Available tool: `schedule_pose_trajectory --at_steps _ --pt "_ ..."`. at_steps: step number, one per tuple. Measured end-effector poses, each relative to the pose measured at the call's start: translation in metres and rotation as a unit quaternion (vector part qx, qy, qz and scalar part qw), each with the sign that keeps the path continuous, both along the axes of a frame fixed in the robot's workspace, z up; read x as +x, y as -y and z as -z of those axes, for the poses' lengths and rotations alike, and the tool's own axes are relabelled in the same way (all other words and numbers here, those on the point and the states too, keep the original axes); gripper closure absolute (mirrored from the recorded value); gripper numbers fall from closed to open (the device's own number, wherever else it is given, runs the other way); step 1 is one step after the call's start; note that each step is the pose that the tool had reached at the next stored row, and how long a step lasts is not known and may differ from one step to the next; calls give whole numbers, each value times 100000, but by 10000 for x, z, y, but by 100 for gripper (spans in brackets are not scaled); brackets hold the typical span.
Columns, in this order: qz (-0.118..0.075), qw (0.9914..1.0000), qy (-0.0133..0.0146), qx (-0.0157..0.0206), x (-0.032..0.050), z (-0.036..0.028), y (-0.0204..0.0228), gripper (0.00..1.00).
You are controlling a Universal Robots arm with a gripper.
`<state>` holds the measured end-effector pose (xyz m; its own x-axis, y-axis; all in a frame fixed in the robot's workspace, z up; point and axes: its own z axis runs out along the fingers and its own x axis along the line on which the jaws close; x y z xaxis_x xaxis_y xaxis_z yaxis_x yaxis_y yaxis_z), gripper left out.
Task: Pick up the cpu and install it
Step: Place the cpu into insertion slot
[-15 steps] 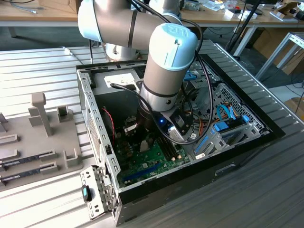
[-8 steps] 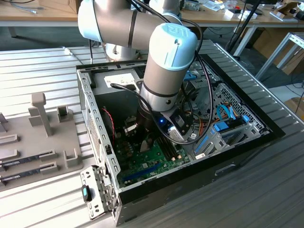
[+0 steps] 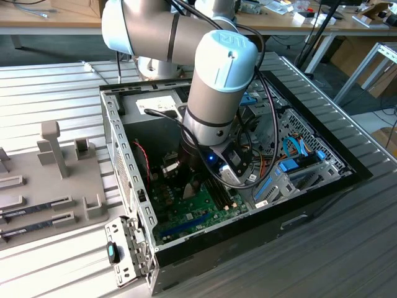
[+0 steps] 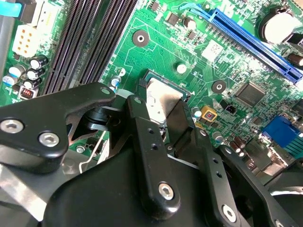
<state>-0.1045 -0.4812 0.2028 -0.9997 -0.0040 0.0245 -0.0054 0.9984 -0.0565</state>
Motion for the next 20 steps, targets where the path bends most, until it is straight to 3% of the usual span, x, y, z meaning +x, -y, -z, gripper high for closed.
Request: schedule_pose_trajectory --at_steps 7,20 --pt "-4 100000 -14 52 -4 -30 1 58" --pt "-1 100000 -10 236 -18 -7 -1 58"
